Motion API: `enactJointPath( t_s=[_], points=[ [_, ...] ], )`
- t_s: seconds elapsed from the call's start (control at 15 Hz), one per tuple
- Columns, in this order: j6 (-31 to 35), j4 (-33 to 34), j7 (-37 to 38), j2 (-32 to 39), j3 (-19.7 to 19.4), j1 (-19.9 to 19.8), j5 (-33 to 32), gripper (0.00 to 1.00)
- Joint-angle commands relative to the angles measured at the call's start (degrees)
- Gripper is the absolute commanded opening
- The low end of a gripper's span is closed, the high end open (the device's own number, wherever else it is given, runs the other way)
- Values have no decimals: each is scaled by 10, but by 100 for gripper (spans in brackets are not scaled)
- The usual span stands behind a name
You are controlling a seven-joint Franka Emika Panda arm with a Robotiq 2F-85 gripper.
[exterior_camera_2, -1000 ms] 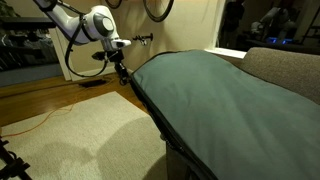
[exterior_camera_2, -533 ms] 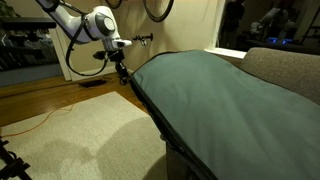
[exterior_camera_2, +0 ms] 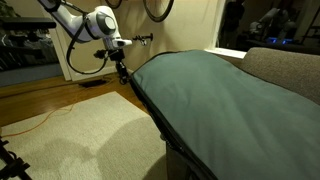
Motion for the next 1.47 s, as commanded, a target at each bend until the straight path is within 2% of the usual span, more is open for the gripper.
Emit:
enactJointPath(
  t_s=[0.0, 1.4],
  points=[
    [-37, 33, 20, -6, 34, 4, 8, 7],
    [-147, 166, 23, 55, 62, -9, 19, 7]
  ],
)
